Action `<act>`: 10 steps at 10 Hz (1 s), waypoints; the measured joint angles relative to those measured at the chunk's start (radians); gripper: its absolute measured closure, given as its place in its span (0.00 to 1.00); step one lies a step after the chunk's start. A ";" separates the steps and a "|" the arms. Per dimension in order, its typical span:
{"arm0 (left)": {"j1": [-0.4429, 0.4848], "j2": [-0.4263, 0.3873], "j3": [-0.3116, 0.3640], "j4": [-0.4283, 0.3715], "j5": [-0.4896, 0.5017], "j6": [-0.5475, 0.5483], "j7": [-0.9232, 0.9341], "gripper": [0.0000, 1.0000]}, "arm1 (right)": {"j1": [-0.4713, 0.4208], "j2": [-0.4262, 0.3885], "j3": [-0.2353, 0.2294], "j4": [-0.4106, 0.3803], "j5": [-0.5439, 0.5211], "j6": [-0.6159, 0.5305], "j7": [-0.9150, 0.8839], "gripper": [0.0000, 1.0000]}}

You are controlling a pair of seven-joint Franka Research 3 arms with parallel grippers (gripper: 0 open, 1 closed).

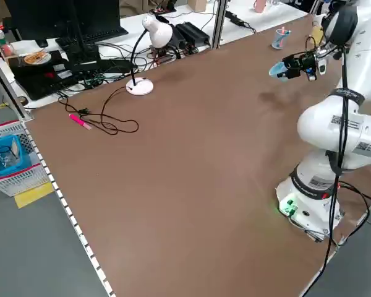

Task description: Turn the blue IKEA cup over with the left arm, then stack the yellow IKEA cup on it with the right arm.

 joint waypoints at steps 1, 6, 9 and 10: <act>-0.051 0.034 0.038 0.031 0.031 -0.010 -0.012 0.33 | 0.000 0.000 -0.001 0.000 0.000 0.000 -0.007 0.96; -0.161 0.111 0.101 0.082 0.043 -0.015 -0.163 0.27 | 0.000 0.000 -0.021 0.000 0.000 -0.005 -0.037 0.96; -0.188 0.176 0.113 0.106 0.050 -0.013 -0.171 0.19 | 0.000 0.000 -0.025 0.000 0.001 -0.009 -0.048 0.96; -0.190 0.179 0.117 0.109 0.050 -0.013 -0.171 0.15 | 0.000 0.000 -0.025 0.000 0.001 -0.009 -0.054 0.96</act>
